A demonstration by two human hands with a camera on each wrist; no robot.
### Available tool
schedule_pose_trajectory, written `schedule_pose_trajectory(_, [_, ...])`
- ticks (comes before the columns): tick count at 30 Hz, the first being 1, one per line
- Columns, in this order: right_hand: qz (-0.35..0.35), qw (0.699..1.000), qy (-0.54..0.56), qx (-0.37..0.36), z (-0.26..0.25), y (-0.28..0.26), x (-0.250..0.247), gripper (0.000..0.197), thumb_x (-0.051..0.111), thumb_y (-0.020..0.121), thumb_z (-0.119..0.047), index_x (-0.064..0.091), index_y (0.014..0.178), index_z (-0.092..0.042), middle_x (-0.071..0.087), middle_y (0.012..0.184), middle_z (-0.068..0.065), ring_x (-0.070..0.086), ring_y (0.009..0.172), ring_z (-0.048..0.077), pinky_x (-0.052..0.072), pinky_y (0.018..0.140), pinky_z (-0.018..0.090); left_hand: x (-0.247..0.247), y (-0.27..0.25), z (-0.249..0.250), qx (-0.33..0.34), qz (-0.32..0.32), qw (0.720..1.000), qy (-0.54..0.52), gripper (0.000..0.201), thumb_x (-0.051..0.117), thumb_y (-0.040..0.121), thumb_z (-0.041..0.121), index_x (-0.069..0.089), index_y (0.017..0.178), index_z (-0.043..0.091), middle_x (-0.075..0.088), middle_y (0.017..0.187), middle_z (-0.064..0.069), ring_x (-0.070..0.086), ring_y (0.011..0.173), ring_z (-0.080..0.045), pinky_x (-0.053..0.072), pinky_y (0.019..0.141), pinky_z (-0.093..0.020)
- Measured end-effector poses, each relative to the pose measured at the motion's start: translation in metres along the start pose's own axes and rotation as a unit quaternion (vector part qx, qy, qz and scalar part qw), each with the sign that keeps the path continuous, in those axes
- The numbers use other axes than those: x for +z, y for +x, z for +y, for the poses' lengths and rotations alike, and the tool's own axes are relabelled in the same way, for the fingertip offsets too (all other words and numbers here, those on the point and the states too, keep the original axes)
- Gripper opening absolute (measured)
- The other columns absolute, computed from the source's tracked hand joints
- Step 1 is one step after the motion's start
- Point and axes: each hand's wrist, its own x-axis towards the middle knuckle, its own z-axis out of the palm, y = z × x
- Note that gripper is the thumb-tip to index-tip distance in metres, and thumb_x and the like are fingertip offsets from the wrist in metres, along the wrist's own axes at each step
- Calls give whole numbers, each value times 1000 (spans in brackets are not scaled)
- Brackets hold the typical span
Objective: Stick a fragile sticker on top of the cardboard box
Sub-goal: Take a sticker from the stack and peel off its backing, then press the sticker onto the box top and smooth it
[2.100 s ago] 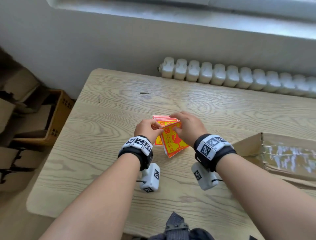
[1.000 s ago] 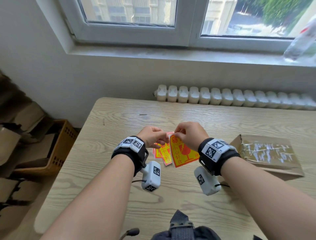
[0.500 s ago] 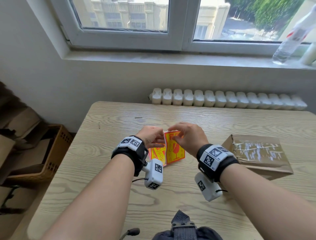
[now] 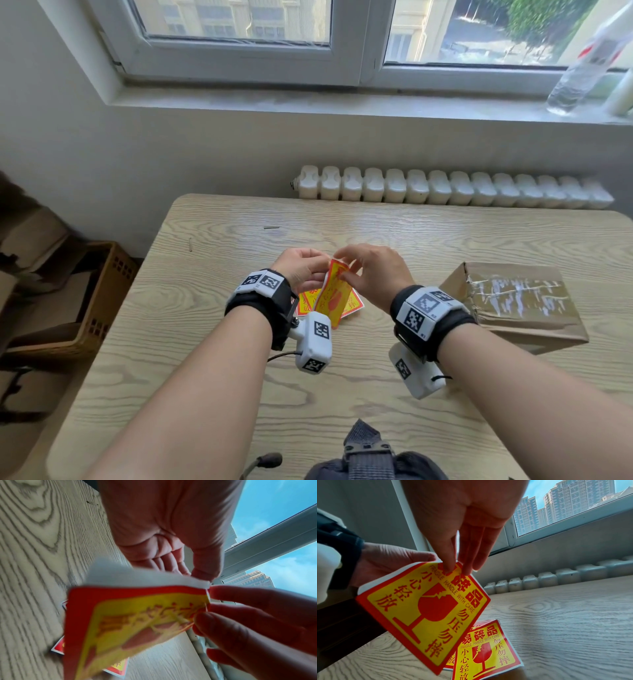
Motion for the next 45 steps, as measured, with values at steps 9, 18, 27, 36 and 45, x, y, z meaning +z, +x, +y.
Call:
schedule_pose_trajectory(9, [11, 1000, 14, -3, -1, 1, 2, 15, 67, 80, -22, 73, 93, -24, 74, 91, -2, 67, 88, 21, 52, 79, 33, -6, 5, -1, -14, -10, 1000, 0, 27, 56, 83, -16, 56, 68, 7, 66, 44, 0, 66, 38, -9, 57, 44, -19])
schedule_pose_trajectory(18, [7, 1000, -7, -17, 0, -3, -1, 7, 61, 83, -17, 66, 88, -18, 68, 95, 1, 58, 95, 23, 45, 77, 33, -2, 6, -6, 3, 40, 998, 43, 14, 68, 79, -1, 65, 71, 9, 67, 61, -3, 64, 45, -3, 55, 49, -14])
schedule_pose_trajectory(27, [39, 997, 64, 11, 2, -17, -4, 24, 55, 81, 1, 59, 98, -15, 57, 87, -3, 61, 84, 24, 52, 75, 36, -27, 11, -47, -35, 154, 974, 164, 24, 75, 71, -9, 63, 66, 11, 65, 77, -11, 65, 69, -25, 62, 75, -36])
schedule_pose_trajectory(36, [74, 989, 117, 48, 20, -33, -2, 35, 55, 84, 0, 61, 110, -22, 60, 85, -6, 61, 80, 17, 56, 75, 37, -40, -6, -103, -57, 280, 929, 234, 18, 77, 70, 8, 75, 81, 22, 76, 103, -5, 70, 100, -23, 52, 95, -29])
schedule_pose_trajectory(45, [18, 994, 109, -1, 17, -48, -33, 43, 55, 86, -2, 59, 121, -26, 61, 90, -11, 66, 86, 17, 59, 79, 39, 5, -45, -55, 63, 194, 968, 147, 18, 68, 84, 30, 74, 86, 14, 68, 84, -4, 63, 81, -18, 46, 69, -25])
